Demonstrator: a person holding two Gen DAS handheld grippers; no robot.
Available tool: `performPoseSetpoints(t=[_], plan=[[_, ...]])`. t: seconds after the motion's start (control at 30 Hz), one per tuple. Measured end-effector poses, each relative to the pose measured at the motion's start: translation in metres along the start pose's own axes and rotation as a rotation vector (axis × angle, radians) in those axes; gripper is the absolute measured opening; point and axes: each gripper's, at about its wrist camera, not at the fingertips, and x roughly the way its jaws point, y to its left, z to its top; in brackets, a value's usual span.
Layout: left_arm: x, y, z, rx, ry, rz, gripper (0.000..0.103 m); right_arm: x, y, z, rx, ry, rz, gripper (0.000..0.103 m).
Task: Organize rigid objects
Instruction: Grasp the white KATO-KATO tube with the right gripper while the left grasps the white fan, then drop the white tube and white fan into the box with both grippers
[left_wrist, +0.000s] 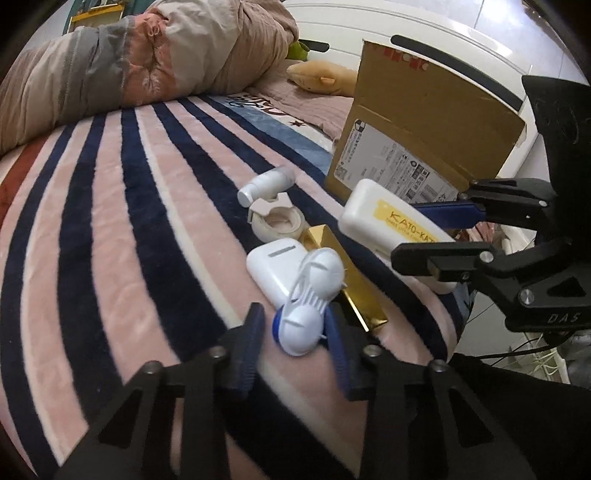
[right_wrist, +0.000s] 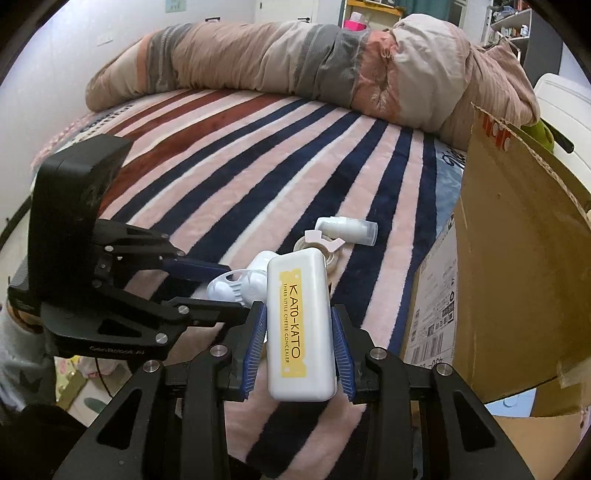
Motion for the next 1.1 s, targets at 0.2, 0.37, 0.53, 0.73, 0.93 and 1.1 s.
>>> performPoseSetpoints(t=[0.2, 0.37, 0.53, 0.73, 0.93, 1.1], plan=[[0.000, -0.006, 0.000, 0.006, 0.001, 0.004, 0.021, -0.003, -0.001, 0.003, 0.009, -0.023, 0.015, 0.031], [-0.025, -0.006, 0.003, 0.005, -0.039, 0.030, 0.021, -0.015, 0.002, 0.011, -0.002, -0.062, 0.034, 0.031], [-0.066, -0.015, 0.020, 0.019, -0.092, 0.081, 0.021, -0.046, 0.001, 0.023, 0.012, -0.148, 0.092, 0.031], [-0.107, -0.053, 0.066, 0.102, -0.160, 0.118, 0.021, -0.101, -0.029, 0.032, 0.068, -0.292, 0.119, 0.031], [-0.108, -0.108, 0.124, 0.187, -0.182, 0.079, 0.021, -0.134, -0.098, 0.022, 0.176, -0.330, 0.062, 0.031], [-0.072, -0.150, 0.169, 0.248, -0.118, 0.082, 0.021, -0.116, -0.153, 0.017, 0.238, -0.235, 0.018, 0.031]])
